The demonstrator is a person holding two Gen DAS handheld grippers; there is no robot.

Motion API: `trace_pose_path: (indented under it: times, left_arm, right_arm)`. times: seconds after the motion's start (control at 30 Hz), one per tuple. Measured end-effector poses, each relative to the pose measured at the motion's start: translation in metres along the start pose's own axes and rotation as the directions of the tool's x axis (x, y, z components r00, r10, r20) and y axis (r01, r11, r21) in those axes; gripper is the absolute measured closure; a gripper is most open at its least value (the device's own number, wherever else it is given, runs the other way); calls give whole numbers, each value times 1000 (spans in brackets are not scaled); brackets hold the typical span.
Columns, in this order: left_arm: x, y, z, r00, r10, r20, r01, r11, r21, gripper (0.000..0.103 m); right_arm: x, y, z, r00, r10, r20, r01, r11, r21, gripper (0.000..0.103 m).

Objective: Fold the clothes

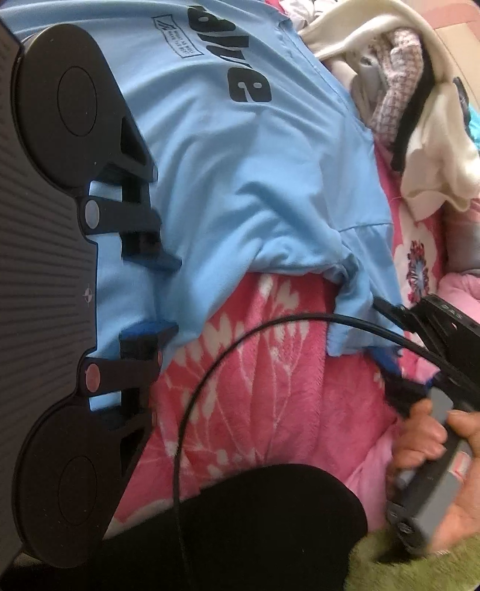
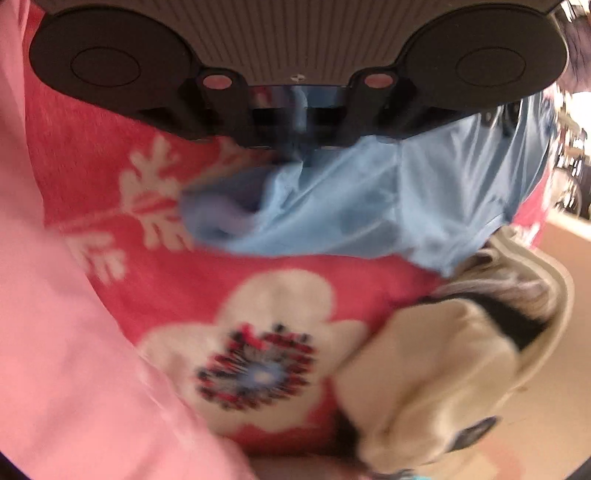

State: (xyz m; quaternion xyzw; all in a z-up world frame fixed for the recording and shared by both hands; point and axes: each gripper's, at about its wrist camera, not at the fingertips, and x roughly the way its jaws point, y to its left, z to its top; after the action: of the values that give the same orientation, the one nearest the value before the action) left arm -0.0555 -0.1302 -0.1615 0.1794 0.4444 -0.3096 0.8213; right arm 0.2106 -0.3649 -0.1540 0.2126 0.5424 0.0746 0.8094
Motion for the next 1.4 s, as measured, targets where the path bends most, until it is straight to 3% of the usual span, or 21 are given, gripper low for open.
trace_pose_path:
  times: [0.07,0.2,0.33,0.47,0.57,0.63,0.67,0.73,0.87,0.9,1.07,1.2,1.27,1.4]
  left_arm:
    - [-3,-5,-2,1000,-10,9,10,1000,5,102]
    - [-5,-12,0,999,-19,27,18,999,44,103]
    - [-6,-17,0,999,-42,24,41,998,39,103]
    - [-7,-19,0,999,-47,18,46,998,39,103]
    - [-8,-20,0,999,-53,8,53,998,33,100]
    - [-7,-22,-1,999,-54,1,54,998,38,98]
    - [-8,-24,-2,999,-53,-1,52,998,43,97]
    - [-8,-26,-4,999,-52,-5,52,997,51,96]
    - [-10,-25,-10,996,-85,2,85,996,34,97]
    - [-10,-24,-11,995,-96,5,96,995,28,102]
    - [-8,-23,-13,978,-209,-30,209,978,-4,103]
    - [-13,-25,-17,957,-283,-69,285,959,8,96]
    - [-18,-22,-20,954,-294,-64,296,955,21,88]
    - [-28,-3,-25,947,-313,-65,316,948,34,86]
  right_arm:
    - [-11,8,2,998,-22,57,27,996,-85,98]
    - [-34,24,11,977,-94,189,139,960,-242,99]
    - [-40,45,14,947,-151,282,259,880,-399,99]
    - [-28,59,16,932,-196,306,325,826,-461,99]
    - [-7,52,19,937,-245,250,336,830,-445,97]
    - [6,40,22,944,-278,176,327,854,-406,88]
    - [9,32,23,942,-296,158,334,866,-372,80]
    - [1,21,23,945,-288,156,324,893,-312,75]
    - [-31,17,23,959,-214,187,261,922,-286,73]
    - [-38,18,24,961,-197,195,248,925,-288,73]
    - [-54,27,42,975,-104,196,159,944,-289,60]
    - [-31,46,60,992,-17,122,66,910,-410,53]
    - [-13,56,68,994,-3,109,55,877,-477,53]
    - [19,68,83,998,47,43,-17,843,-537,54]
